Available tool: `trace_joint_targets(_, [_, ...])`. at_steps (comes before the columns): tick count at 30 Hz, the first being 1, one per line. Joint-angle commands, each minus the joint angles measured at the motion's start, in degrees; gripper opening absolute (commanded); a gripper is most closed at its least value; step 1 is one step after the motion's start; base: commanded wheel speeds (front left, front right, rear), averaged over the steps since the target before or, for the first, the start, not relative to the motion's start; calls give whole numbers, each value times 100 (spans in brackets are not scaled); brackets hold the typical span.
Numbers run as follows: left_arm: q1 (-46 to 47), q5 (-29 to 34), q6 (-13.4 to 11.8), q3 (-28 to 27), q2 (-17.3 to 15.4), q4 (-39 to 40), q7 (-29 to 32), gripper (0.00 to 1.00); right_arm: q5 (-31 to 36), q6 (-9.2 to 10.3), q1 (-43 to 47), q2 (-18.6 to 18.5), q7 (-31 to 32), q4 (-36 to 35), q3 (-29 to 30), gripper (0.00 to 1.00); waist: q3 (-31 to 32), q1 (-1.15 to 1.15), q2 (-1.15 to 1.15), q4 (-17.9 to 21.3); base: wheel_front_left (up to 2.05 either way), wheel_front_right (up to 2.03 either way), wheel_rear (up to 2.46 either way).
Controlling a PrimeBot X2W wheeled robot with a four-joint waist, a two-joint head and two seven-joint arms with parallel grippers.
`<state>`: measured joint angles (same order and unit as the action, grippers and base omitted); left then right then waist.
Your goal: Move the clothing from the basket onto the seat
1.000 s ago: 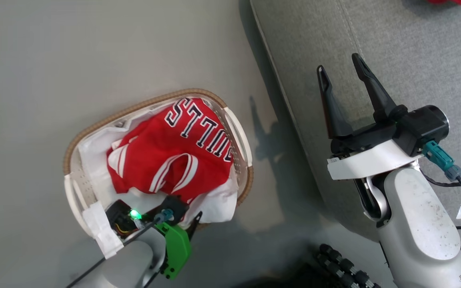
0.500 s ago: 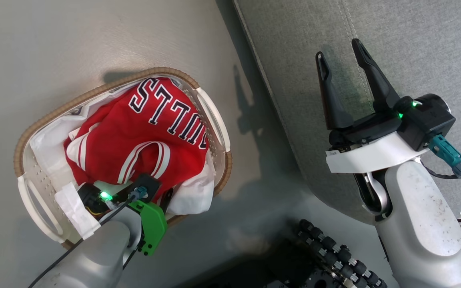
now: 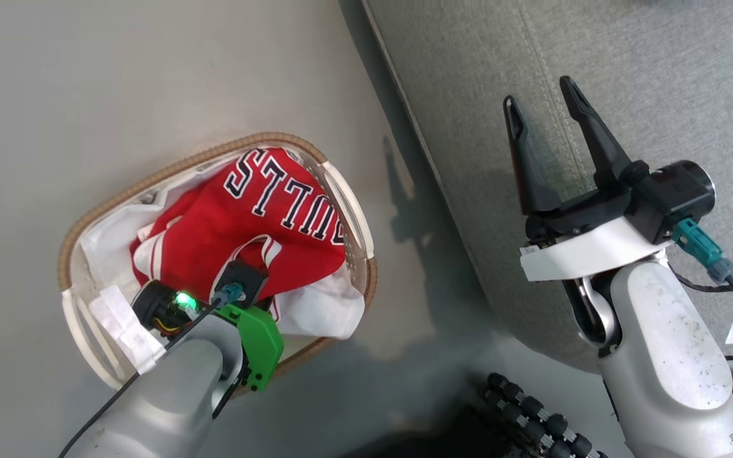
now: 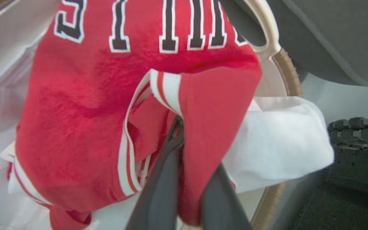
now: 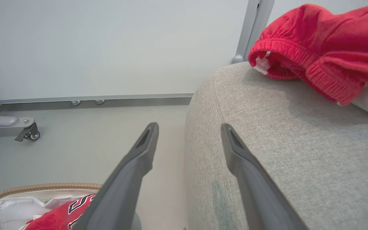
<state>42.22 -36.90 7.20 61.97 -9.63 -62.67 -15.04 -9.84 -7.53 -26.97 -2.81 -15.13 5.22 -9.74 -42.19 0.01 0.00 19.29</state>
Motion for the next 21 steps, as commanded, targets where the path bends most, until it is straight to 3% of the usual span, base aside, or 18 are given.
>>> trace_joint_targets(1, [-127,22,-52,-103,-77,151,-17,0,76,8,121,-16,-4,58,36,100,483,-1,0,-194,0,0,0])
trace_joint_targets(8, [-502,257,-206,-705,-238,1039,-19,0,373,8,451,-18,-4,290,184,100,1473,-1,0,-456,0,0,0])
trace_joint_targets(21, [-698,976,-131,-1740,-464,2450,-20,0,829,8,1218,-19,-3,656,431,100,3217,-1,0,-1005,0,0,0])
